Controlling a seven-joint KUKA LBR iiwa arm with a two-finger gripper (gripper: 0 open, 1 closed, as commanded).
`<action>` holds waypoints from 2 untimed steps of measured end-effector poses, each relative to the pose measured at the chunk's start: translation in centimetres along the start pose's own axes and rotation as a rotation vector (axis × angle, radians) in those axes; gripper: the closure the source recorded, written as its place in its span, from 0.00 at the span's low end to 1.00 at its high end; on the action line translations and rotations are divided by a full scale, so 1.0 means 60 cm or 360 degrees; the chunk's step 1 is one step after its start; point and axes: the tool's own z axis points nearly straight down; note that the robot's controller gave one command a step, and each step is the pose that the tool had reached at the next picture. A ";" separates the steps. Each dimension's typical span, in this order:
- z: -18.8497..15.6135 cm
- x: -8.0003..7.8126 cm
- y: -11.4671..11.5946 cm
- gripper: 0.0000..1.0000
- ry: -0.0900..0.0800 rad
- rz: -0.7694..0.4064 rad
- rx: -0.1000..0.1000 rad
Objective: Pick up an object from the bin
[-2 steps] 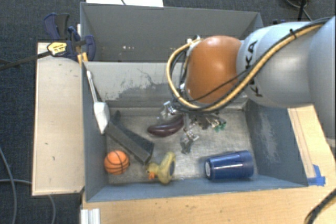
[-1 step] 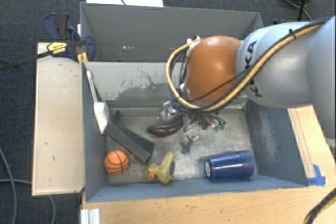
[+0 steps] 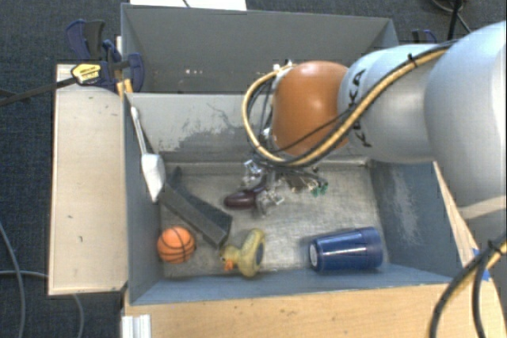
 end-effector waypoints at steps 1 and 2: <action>0.000 0.000 0.000 1.00 0.0000 0.0000 0.0000; -0.165 -0.015 0.002 1.00 0.0008 0.0012 -0.0002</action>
Offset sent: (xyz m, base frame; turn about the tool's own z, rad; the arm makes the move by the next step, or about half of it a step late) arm 0.0059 0.0050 0.0981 0.0089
